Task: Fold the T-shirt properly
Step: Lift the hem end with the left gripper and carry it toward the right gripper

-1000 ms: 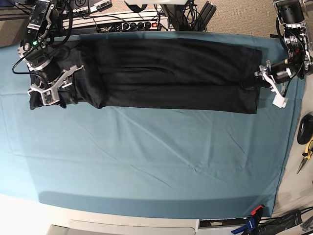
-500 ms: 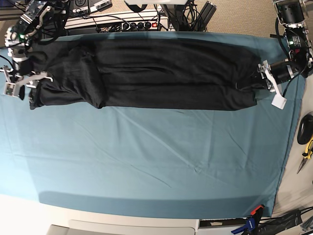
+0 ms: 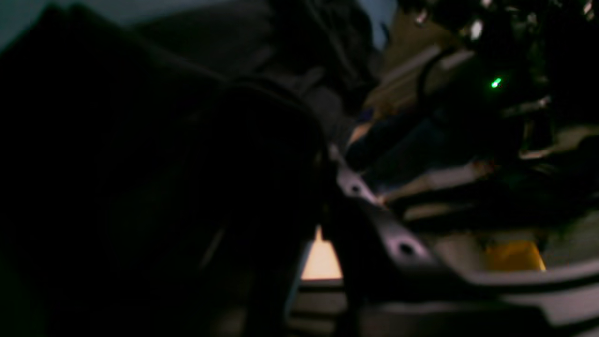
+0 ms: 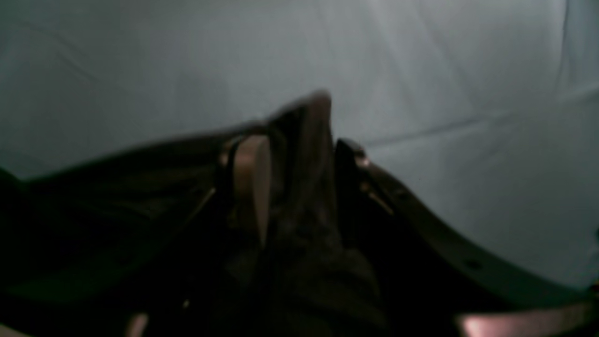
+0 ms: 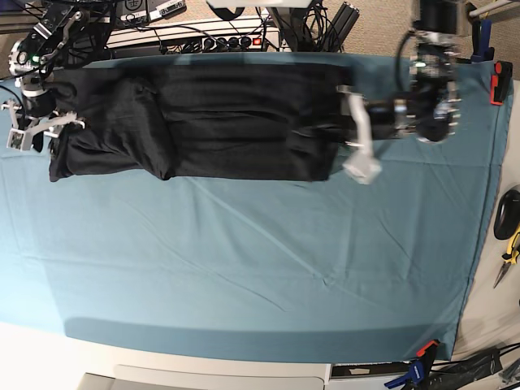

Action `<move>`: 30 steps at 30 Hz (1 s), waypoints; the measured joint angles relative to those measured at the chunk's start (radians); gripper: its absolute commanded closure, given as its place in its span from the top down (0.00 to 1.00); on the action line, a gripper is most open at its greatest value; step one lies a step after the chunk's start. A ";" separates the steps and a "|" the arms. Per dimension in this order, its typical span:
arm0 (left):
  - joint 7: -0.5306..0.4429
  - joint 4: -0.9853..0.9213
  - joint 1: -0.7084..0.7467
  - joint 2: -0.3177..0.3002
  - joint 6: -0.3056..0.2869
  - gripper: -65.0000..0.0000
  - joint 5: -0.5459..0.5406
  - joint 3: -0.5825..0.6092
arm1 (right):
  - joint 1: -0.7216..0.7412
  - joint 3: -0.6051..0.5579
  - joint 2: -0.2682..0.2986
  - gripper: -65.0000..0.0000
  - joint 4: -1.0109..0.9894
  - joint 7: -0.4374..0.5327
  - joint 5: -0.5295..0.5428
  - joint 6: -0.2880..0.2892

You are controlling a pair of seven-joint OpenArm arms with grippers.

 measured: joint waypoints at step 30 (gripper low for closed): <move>-0.171 -0.003 -0.124 0.254 0.004 0.00 0.322 0.214 | 0.080 0.000 0.073 0.36 -0.301 0.053 0.062 0.049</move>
